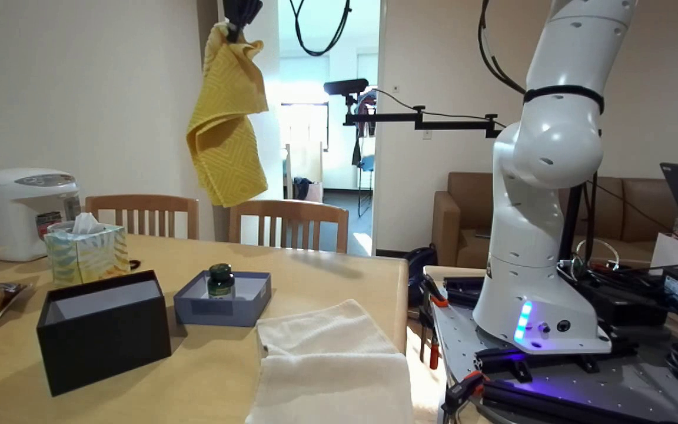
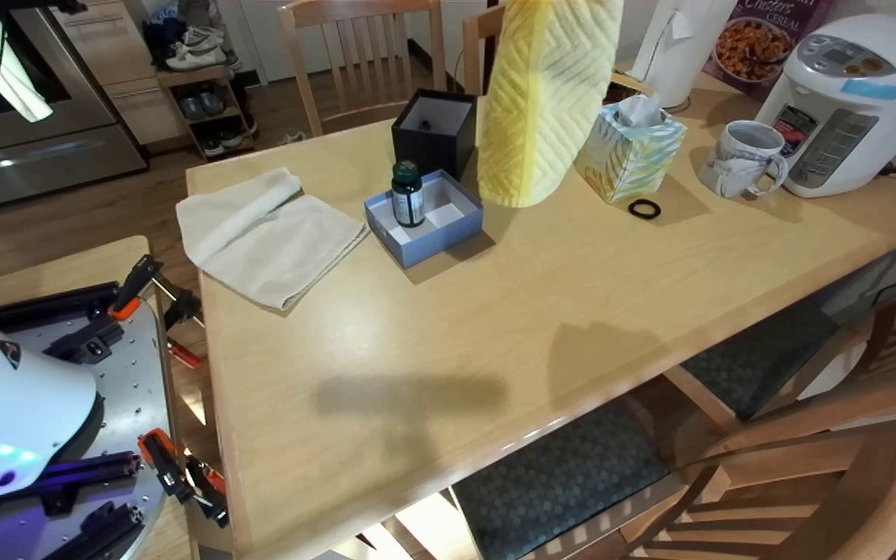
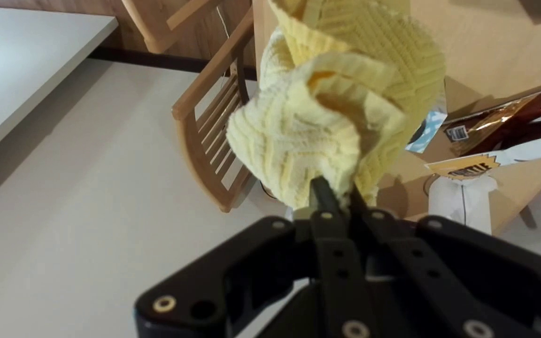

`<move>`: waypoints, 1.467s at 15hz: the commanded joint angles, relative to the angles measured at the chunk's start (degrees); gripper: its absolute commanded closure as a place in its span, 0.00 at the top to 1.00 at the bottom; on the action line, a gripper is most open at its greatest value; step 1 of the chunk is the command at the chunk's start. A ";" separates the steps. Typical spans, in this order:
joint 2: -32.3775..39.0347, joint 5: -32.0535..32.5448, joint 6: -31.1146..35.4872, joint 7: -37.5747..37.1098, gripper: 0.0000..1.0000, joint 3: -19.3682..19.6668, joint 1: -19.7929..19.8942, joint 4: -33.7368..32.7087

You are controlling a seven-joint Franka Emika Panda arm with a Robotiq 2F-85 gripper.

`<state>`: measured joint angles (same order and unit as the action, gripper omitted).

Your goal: Unfold the towel slightly on the table

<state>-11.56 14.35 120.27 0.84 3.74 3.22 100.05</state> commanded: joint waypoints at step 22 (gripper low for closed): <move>17.92 5.94 3.68 2.77 0.02 3.24 0.10 9.08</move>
<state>13.78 18.45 126.57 2.95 7.16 3.52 100.92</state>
